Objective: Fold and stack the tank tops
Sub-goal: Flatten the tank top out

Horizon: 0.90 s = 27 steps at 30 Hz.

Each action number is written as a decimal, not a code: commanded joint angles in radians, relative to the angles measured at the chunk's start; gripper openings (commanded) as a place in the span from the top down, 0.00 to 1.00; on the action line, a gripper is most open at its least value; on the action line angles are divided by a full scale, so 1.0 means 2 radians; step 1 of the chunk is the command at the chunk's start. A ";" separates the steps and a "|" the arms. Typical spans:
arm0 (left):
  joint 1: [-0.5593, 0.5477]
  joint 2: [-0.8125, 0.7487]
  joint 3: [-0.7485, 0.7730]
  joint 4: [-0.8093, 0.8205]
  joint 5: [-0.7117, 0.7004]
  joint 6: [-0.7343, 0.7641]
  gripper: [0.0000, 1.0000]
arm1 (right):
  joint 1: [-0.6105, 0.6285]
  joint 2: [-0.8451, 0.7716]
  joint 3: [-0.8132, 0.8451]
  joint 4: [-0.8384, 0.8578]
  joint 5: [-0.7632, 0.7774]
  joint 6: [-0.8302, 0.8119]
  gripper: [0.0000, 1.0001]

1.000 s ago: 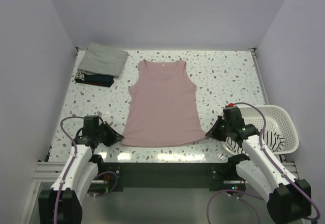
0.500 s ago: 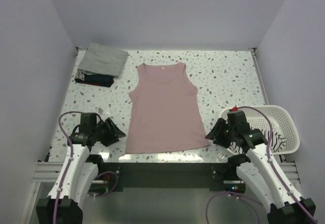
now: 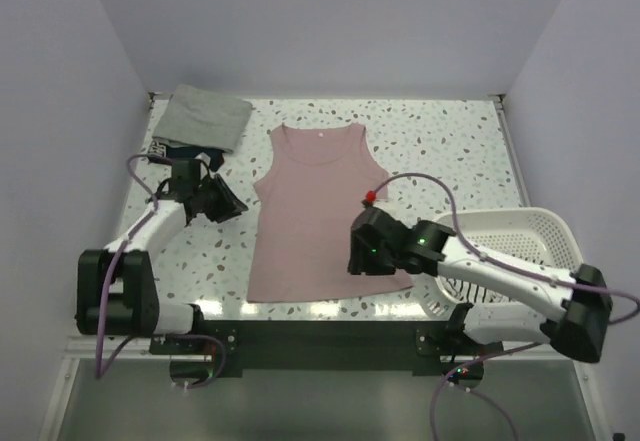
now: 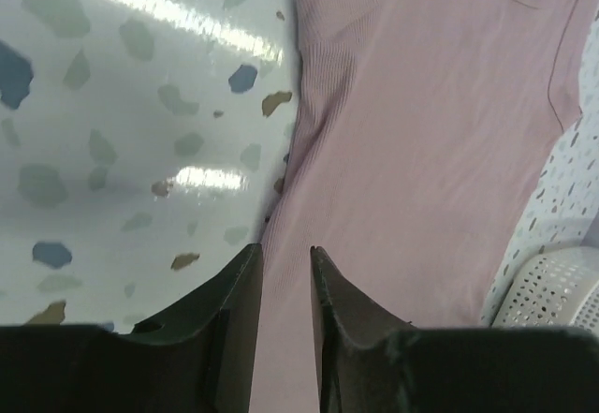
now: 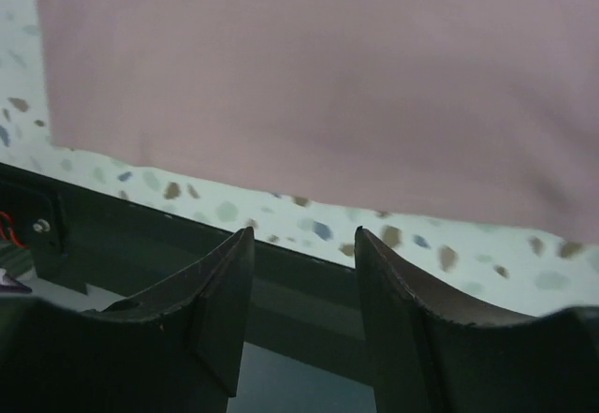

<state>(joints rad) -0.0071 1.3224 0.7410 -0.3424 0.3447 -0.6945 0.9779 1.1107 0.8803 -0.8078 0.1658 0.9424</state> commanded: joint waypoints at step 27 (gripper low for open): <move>-0.044 0.284 0.222 0.052 -0.087 0.059 0.77 | 0.232 0.525 0.456 0.068 0.153 -0.028 0.64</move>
<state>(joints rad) -0.0921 1.8839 1.1519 -0.2562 0.1890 -0.6014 1.4334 2.1365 1.7340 -0.6331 0.4149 0.8886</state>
